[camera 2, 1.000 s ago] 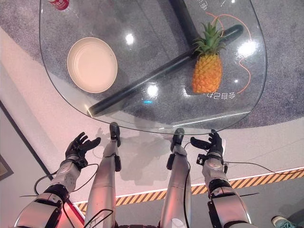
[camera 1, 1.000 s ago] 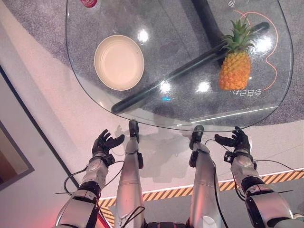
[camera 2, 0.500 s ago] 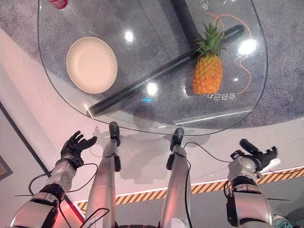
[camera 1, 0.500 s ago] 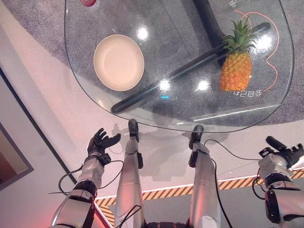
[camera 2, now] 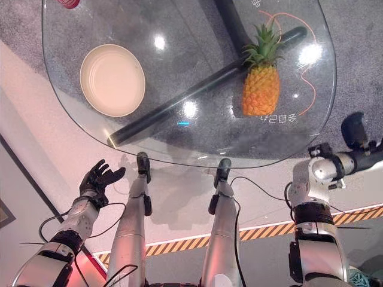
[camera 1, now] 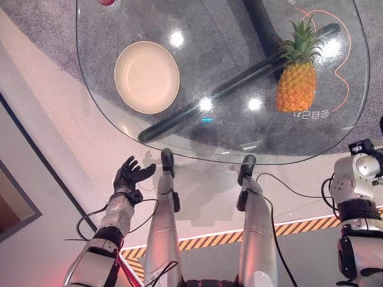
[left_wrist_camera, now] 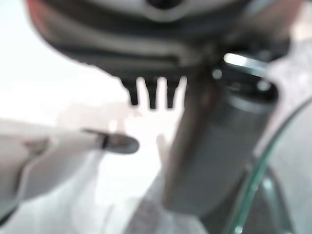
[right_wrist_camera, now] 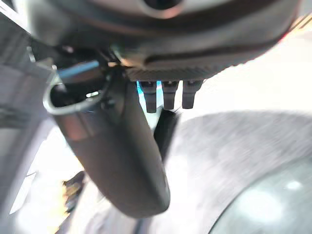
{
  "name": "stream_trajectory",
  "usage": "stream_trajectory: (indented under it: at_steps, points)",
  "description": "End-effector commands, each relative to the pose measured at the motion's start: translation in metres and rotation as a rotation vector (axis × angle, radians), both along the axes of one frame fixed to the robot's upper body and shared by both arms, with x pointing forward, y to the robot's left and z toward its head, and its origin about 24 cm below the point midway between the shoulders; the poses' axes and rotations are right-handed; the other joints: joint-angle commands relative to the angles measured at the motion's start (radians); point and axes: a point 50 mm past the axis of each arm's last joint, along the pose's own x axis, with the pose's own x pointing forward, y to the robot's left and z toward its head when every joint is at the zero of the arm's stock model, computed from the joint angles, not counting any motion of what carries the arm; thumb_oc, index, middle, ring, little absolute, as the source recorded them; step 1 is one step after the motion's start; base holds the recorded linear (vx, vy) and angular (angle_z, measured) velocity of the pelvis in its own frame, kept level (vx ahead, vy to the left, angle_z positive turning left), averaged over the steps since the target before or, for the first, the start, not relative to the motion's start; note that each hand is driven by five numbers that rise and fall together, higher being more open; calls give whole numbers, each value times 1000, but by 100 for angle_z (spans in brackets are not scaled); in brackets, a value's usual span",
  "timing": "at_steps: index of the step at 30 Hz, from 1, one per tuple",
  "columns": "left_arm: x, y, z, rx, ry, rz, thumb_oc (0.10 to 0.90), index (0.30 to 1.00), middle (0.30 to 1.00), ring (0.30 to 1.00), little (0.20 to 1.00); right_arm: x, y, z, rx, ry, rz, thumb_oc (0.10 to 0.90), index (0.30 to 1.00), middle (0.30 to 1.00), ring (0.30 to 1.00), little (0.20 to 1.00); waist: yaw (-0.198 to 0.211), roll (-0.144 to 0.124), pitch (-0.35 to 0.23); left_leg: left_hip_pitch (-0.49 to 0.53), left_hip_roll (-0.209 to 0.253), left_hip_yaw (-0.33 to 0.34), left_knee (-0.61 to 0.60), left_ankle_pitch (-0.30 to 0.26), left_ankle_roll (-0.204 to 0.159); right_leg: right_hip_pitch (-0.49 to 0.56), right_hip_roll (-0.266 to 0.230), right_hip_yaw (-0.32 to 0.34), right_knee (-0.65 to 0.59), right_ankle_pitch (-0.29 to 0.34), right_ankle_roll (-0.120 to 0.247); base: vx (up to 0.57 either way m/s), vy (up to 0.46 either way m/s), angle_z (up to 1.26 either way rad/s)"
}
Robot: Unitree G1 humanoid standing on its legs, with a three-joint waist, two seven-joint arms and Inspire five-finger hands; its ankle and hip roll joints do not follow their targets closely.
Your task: Pick up the fruit to the plate
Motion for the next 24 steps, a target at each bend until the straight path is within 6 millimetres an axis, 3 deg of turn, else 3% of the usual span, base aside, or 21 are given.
stream_trajectory:
  at_steps: [1,5,12,24]
  points:
    - [-23,21,-17,-1,57,111,800,900,900,900,900,-22,1,34,-209,-121,-113,800,900,900,900,900,-12,-28,-17,-15,-31,-20,105,-108,35,-8,4,-29,-78,81,-11,-8,54,-2]
    - [-27,18,-22,-17,55,114,800,900,900,900,900,-18,38,49,-404,-129,45,800,900,900,900,900,-20,-25,-17,-16,-30,-12,99,-100,36,-13,2,-23,-77,77,-15,-5,43,0]
    - [-34,14,-30,-24,57,111,800,900,900,900,900,-12,73,46,-534,-90,261,800,900,900,900,900,-25,-26,-17,-10,-26,0,87,-88,34,-6,1,-24,-81,71,-20,0,0,0]
    - [-39,4,-37,-34,64,94,800,900,900,900,900,-9,101,34,-592,-42,398,800,900,900,900,900,-30,-18,-17,3,-31,12,73,-77,36,4,-1,-21,-85,71,-23,0,1,-1]
